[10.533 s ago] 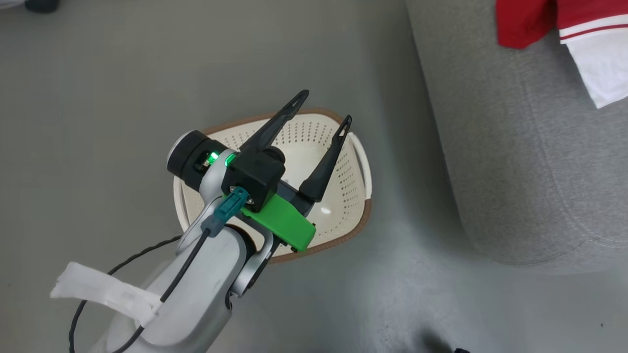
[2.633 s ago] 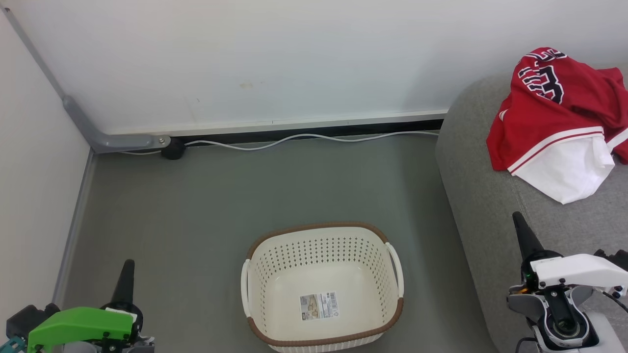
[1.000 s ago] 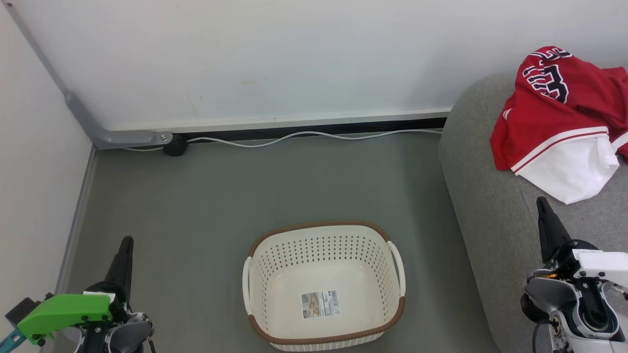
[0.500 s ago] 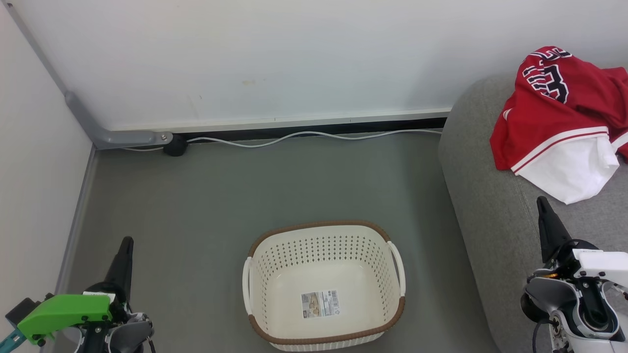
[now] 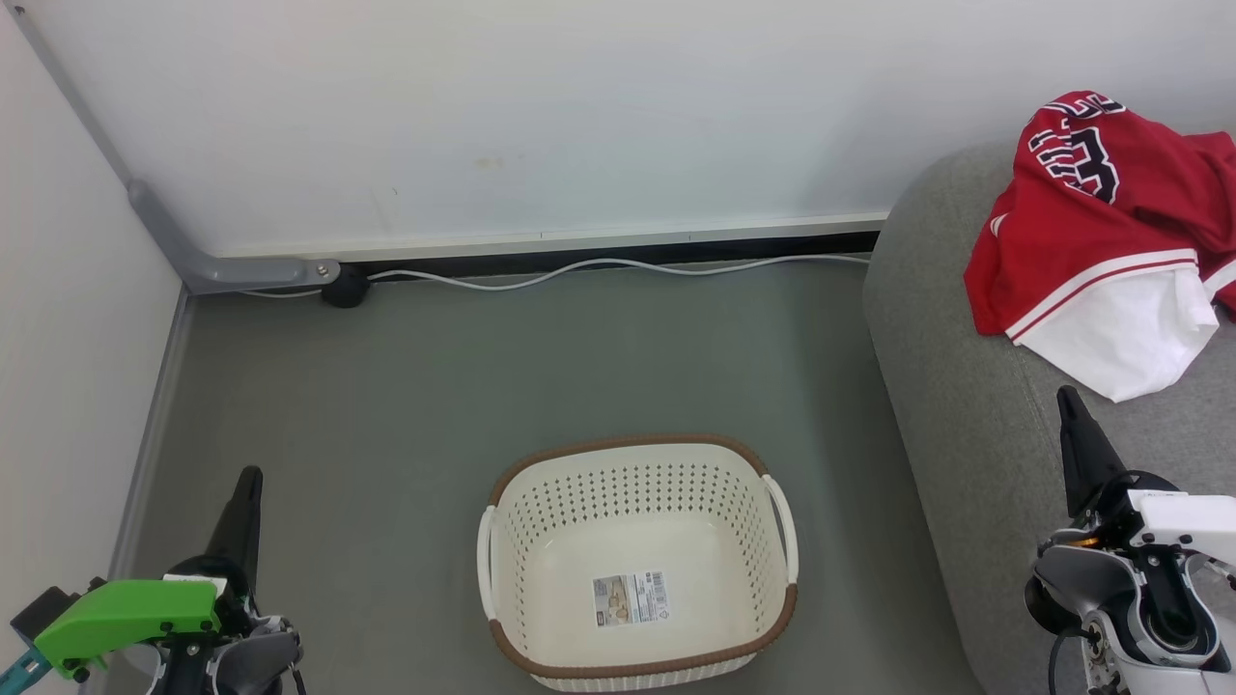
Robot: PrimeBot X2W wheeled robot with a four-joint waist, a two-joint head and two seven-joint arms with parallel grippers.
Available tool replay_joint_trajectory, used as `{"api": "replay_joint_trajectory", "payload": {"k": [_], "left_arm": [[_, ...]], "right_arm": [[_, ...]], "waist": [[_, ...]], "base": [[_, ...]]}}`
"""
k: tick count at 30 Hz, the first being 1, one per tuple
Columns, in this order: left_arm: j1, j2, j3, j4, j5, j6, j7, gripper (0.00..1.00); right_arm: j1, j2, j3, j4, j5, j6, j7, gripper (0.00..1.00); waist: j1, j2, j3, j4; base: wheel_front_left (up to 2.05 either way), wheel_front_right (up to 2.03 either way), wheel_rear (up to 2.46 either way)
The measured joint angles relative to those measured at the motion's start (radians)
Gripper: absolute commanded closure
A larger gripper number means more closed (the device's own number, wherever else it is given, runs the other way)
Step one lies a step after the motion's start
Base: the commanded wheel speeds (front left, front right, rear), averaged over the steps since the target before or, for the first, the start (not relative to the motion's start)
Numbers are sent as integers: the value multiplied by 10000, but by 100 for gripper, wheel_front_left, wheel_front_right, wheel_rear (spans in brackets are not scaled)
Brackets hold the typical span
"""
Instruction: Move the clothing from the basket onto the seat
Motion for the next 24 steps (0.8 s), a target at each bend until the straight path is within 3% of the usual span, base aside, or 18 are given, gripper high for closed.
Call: {"api": "replay_joint_trajectory", "payload": {"k": [24], "left_arm": [[0,-2,8,4,0,0,2,100]], "right_arm": [[-1,4,-8,-19,-2,0,2,100]], "waist": [[0,0,0,0]], "base": [[0,0,0]]}}
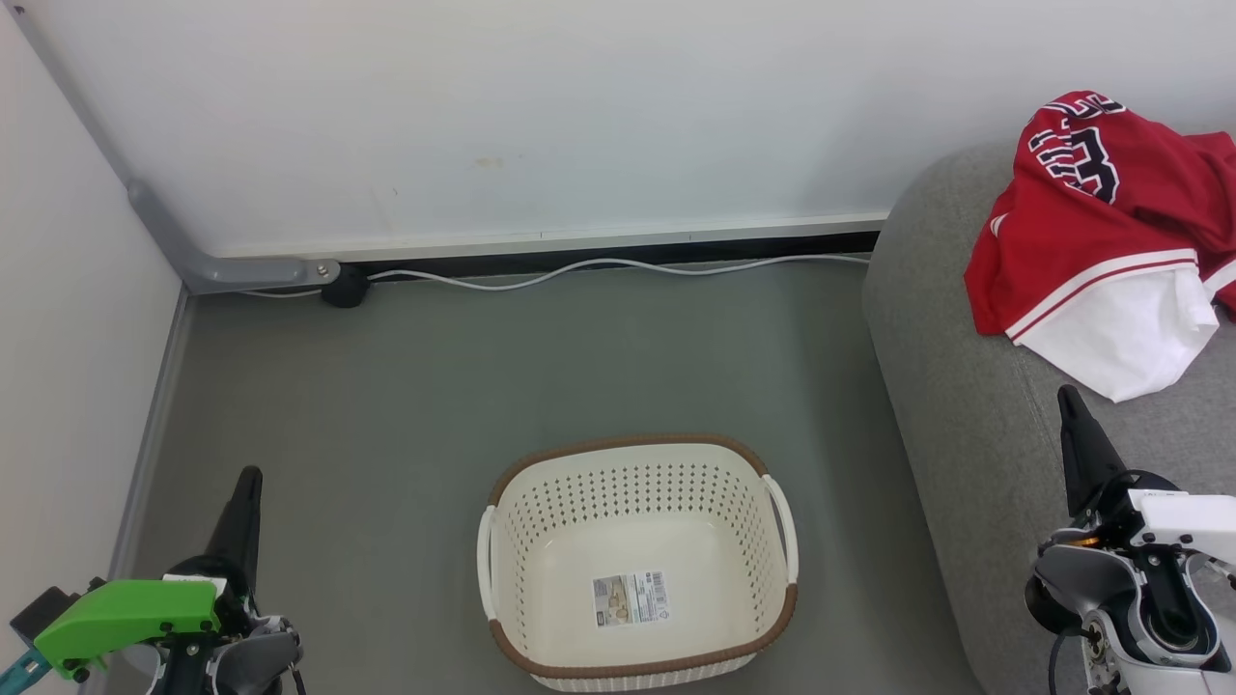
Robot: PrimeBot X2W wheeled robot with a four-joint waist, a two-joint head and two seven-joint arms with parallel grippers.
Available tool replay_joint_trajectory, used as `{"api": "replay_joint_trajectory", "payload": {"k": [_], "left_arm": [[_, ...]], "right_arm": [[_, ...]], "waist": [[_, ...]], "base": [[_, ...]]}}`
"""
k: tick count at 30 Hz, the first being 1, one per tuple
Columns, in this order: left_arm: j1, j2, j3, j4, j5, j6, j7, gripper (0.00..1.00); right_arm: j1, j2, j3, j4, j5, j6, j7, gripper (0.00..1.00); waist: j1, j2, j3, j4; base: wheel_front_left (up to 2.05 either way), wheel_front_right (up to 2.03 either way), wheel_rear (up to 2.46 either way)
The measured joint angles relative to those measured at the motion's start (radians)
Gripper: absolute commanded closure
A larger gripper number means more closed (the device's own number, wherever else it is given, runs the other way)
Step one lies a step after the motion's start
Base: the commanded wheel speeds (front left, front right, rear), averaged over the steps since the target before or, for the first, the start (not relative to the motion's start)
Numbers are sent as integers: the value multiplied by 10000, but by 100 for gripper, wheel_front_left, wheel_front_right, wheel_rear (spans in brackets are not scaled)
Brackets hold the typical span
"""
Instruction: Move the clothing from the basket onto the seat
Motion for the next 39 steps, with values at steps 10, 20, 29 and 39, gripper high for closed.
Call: {"api": "replay_joint_trajectory", "payload": {"k": [10,20,29,39], "left_arm": [[0,-2,4,-2,0,0,27,100],[0,-4,6,-4,0,0,27,100],[0,-4,10,-8,0,0,27,100],[-1,-6,12,-13,0,0,27,100]], "right_arm": [[-1,2,-4,-2,0,0,0,100],[-1,2,-6,-4,0,0,0,100],[-1,4,-10,-6,0,0,0,100],[-1,4,-13,-8,0,0,29,100]], "waist": [[0,0,1,0],[0,0,2,0],[0,0,2,0],[0,0,2,0]], "base": [[0,0,0],[0,0,0],[0,0,0],[0,0,0]]}}
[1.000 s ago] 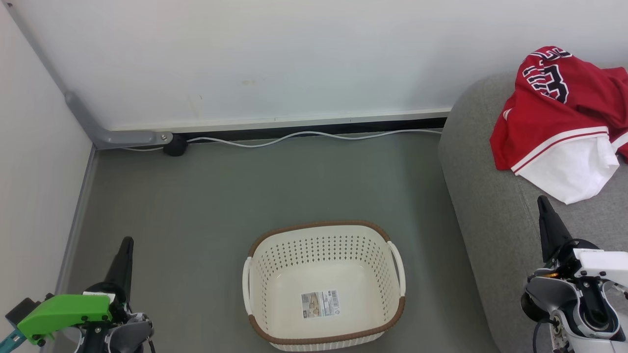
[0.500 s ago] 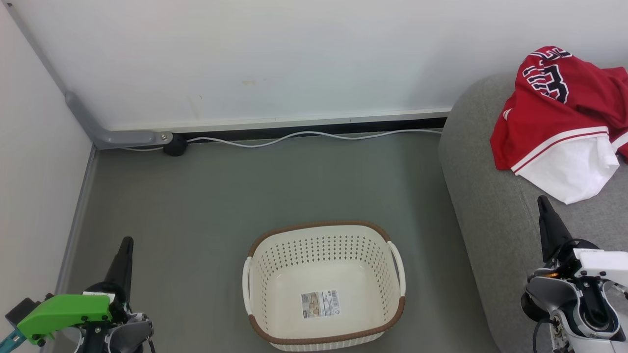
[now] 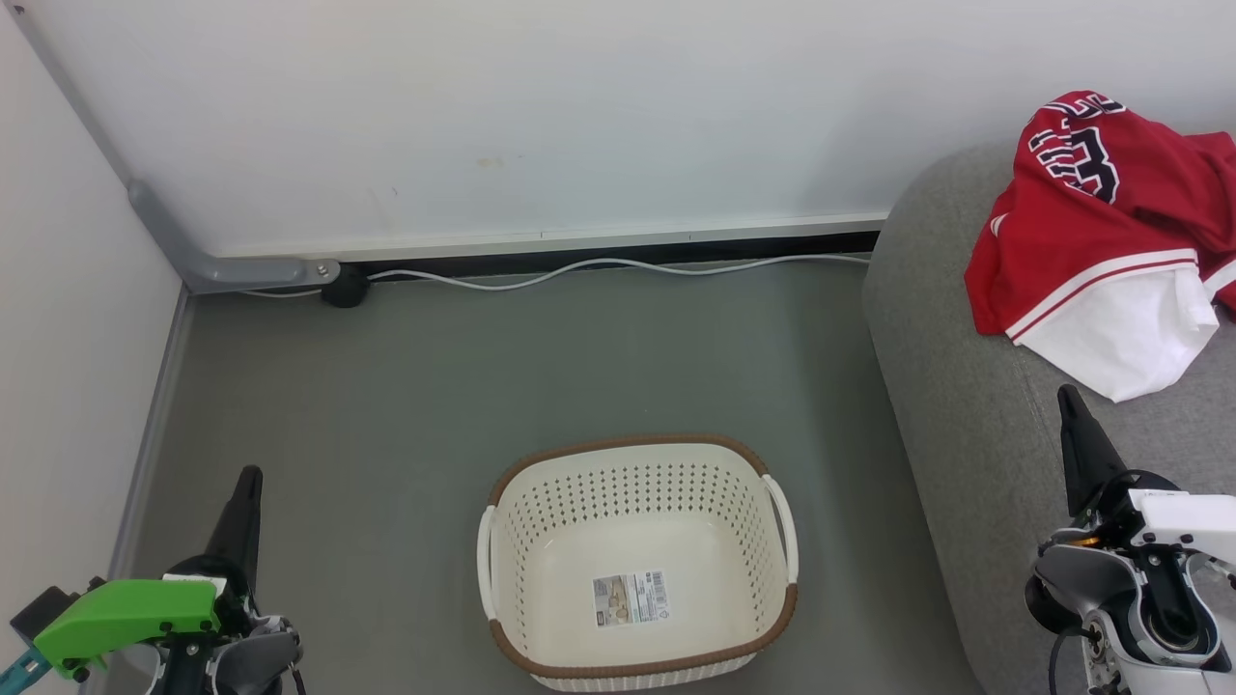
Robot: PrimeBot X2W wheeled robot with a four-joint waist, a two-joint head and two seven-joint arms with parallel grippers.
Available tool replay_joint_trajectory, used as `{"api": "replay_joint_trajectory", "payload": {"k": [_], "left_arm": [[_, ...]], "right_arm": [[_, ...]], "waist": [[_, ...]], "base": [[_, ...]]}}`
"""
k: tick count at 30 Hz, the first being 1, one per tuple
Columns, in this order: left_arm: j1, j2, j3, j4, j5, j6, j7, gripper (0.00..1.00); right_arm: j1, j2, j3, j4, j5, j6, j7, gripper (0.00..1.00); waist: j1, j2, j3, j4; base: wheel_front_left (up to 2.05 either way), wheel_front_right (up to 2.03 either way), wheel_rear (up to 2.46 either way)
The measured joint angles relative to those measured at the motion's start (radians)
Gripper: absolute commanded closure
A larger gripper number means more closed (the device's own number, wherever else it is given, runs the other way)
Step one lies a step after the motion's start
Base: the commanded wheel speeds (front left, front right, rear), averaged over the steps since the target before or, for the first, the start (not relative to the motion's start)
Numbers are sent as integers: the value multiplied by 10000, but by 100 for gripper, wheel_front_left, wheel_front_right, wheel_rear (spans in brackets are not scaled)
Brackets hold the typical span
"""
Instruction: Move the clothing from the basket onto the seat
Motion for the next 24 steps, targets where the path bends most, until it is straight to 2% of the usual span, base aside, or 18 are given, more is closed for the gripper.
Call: {"api": "replay_joint_trajectory", "payload": {"k": [24], "left_arm": [[0,-2,4,-17,0,0,2,100]], "right_arm": [[0,2,-8,-4,0,0,2,100]], "waist": [[0,0,1,0]], "base": [[0,0,0]]}}
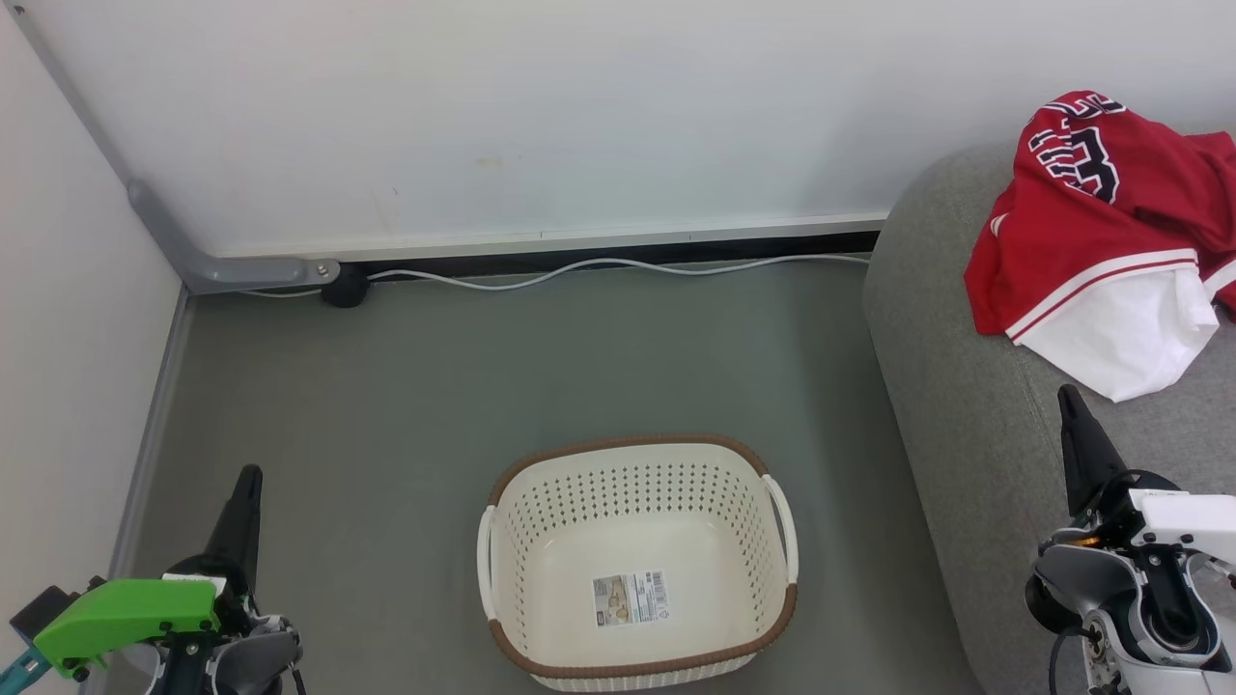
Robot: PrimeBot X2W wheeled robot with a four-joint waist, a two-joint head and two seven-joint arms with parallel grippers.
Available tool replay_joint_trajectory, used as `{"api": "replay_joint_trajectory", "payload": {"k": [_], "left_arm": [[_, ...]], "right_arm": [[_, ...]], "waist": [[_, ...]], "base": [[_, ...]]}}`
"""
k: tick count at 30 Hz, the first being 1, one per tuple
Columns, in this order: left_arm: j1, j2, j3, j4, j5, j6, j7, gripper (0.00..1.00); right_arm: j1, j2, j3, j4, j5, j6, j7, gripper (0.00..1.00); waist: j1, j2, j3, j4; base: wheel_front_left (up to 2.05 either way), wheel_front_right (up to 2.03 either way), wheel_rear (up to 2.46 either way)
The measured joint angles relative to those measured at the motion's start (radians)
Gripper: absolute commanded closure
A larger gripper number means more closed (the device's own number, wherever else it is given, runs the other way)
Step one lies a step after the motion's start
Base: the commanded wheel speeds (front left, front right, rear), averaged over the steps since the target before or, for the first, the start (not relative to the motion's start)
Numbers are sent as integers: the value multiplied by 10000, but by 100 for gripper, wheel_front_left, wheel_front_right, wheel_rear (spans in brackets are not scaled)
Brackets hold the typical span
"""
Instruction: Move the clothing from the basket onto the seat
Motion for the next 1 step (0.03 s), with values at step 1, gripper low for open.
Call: {"api": "replay_joint_trajectory", "payload": {"k": [1], "left_arm": [[0,0,0,0,0,0,0,100]], "right_arm": [[0,0,0,0,0,0,0,100]], "waist": [[0,0,0,0]], "base": [[0,0,0]]}}
